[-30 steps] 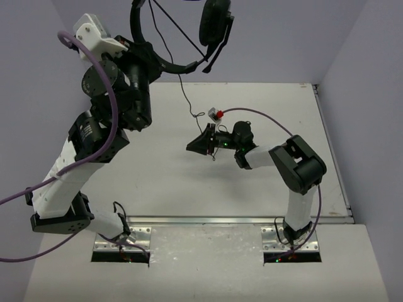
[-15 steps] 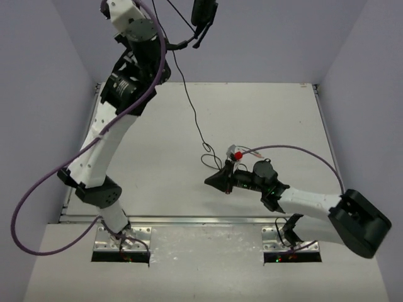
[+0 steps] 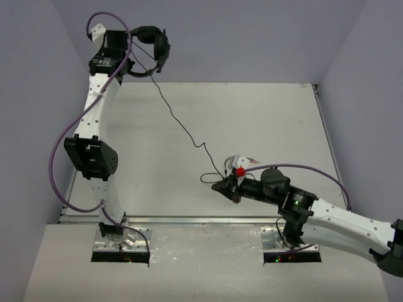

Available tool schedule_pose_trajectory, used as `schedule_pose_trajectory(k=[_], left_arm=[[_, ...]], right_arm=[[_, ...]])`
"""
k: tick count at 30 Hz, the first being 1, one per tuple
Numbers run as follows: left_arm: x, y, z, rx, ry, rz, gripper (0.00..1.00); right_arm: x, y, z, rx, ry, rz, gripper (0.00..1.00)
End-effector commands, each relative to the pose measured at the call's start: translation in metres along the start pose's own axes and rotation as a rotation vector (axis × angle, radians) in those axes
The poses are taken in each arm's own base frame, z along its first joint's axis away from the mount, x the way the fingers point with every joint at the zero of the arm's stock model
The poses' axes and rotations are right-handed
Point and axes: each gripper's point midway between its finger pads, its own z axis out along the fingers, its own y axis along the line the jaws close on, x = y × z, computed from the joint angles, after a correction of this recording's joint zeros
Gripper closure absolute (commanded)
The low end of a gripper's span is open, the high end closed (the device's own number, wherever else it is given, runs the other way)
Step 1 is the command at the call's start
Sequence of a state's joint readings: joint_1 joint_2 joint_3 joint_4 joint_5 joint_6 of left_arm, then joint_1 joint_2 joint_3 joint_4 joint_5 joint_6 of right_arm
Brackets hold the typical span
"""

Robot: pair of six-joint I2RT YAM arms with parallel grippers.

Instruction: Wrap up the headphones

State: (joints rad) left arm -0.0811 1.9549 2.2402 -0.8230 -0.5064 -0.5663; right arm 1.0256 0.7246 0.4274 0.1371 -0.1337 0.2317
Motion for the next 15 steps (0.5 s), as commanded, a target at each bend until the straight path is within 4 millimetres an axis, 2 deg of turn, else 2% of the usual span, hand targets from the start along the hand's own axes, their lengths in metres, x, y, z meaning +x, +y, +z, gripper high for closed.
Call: schedule_pose_trajectory(k=[1, 3, 4, 5, 6, 7, 8, 9, 11, 13, 14, 15], left_arm=[[-0.022, -0.004, 0.010, 0.077, -0.009, -0.109, 1.00], [-0.010, 0.001, 0.025, 0.061, 0.023, -0.088, 1.00], [0.002, 0.006, 0.037, 0.039, 0.049, -0.073, 1.00], [0.013, 0.008, 0.046, 0.027, 0.073, -0.057, 1.00], [0.015, 0.008, 0.047, 0.027, 0.077, -0.056, 1.00], [0.017, 0.021, 0.059, -0.003, 0.080, -0.051, 1.00], [0.020, 0.027, 0.064, -0.015, 0.088, -0.048, 1.00], [0.028, 0.028, 0.069, -0.009, 0.113, -0.046, 1.00], [0.038, 0.034, 0.081, -0.014, 0.141, -0.038, 1.00], [0.069, 0.027, 0.094, 0.088, 0.270, -0.060, 1.00], [0.074, 0.036, 0.102, 0.098, 0.314, -0.092, 1.00], [0.085, 0.036, 0.106, 0.119, 0.360, -0.110, 1.00]], right_arm=[[-0.017, -0.007, -0.009, 0.049, 0.017, -0.083, 0.99], [-0.034, -0.004, -0.012, 0.040, -0.001, -0.114, 0.99], [-0.034, -0.007, -0.014, 0.054, 0.016, -0.121, 0.99], [-0.047, -0.006, -0.015, 0.054, -0.003, -0.137, 0.99], [-0.044, -0.005, -0.015, 0.048, 0.008, -0.139, 0.99], [-0.056, 0.003, -0.018, 0.011, -0.008, -0.144, 0.99], [-0.061, 0.005, -0.019, 0.000, -0.011, -0.151, 0.99], [-0.076, 0.007, -0.022, -0.002, -0.035, -0.168, 0.99], [-0.082, -0.002, -0.028, 0.049, -0.026, -0.194, 0.99], [-0.097, -0.008, -0.039, 0.091, -0.056, -0.232, 0.99], [-0.101, -0.011, -0.042, 0.113, -0.058, -0.233, 0.99], [-0.102, -0.016, -0.045, 0.147, -0.053, -0.231, 0.99]])
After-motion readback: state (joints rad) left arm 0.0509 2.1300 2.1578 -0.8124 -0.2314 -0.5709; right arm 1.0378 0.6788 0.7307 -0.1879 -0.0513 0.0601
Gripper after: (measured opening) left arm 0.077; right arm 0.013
